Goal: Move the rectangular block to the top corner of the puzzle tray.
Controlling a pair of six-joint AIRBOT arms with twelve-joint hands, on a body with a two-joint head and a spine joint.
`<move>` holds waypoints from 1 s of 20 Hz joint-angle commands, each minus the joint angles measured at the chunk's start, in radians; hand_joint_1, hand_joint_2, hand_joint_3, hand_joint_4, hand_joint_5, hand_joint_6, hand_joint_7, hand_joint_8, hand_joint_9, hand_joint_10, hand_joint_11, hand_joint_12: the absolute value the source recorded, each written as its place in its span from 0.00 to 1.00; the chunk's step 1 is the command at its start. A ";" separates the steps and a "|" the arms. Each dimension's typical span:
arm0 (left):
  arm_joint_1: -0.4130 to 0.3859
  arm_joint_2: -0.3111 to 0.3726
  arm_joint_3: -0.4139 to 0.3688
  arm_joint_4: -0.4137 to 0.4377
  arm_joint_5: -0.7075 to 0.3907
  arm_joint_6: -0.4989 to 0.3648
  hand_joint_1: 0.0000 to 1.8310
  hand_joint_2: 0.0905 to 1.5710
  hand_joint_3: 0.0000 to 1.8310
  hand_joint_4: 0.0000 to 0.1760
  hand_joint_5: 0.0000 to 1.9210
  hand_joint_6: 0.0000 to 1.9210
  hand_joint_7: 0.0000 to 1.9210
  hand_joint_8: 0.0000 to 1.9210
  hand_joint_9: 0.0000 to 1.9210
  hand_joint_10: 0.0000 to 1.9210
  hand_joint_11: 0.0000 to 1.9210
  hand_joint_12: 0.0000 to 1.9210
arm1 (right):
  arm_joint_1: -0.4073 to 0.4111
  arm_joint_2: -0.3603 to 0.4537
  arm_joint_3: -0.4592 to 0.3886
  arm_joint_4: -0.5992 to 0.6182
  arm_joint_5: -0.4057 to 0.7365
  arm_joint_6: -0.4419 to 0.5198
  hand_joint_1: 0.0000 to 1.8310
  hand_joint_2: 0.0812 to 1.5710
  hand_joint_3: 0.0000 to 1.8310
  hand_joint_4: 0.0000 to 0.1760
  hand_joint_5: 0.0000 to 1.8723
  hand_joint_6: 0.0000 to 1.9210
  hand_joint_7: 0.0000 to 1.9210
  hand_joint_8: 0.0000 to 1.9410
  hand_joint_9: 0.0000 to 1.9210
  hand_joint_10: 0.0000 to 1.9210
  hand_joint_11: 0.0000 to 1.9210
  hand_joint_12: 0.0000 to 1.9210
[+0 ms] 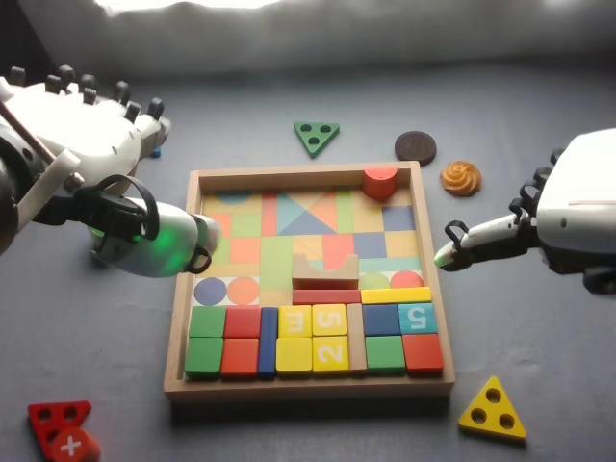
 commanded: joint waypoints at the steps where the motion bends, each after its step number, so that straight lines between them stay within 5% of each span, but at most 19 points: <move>1: -0.011 0.013 -0.004 0.077 0.000 0.005 0.00 0.74 0.01 0.00 0.00 0.00 0.00 0.00 0.00 0.00 0.00 0.00 | 0.019 0.018 0.001 0.013 0.065 0.016 1.00 0.69 0.05 0.00 0.13 0.00 0.84 1.00 0.89 1.00 0.99 1.00; 8: -0.011 0.013 -0.004 0.079 0.000 0.005 0.00 0.76 0.00 0.00 0.03 0.00 0.02 0.00 0.02 0.00 0.01 0.01 | 0.067 0.015 0.019 -0.127 0.066 0.077 1.00 0.70 0.06 0.00 0.12 0.00 0.84 1.00 0.90 1.00 1.00 1.00; 13: -0.012 0.013 -0.004 0.073 0.000 0.005 0.00 0.76 0.00 0.00 0.04 0.00 0.03 0.00 0.03 0.00 0.03 0.02 | 0.101 -0.084 0.131 -0.318 0.070 0.260 1.00 0.69 0.05 0.00 0.18 0.02 0.84 1.00 0.91 1.00 1.00 1.00; 20: -0.014 0.013 -0.005 0.066 -0.002 0.005 0.00 0.76 0.00 0.00 0.04 0.00 0.04 0.00 0.04 0.00 0.04 0.02 | 0.106 -0.221 0.265 -0.479 0.099 0.338 0.98 0.69 0.07 0.00 0.21 0.01 0.80 1.00 0.90 1.00 0.99 1.00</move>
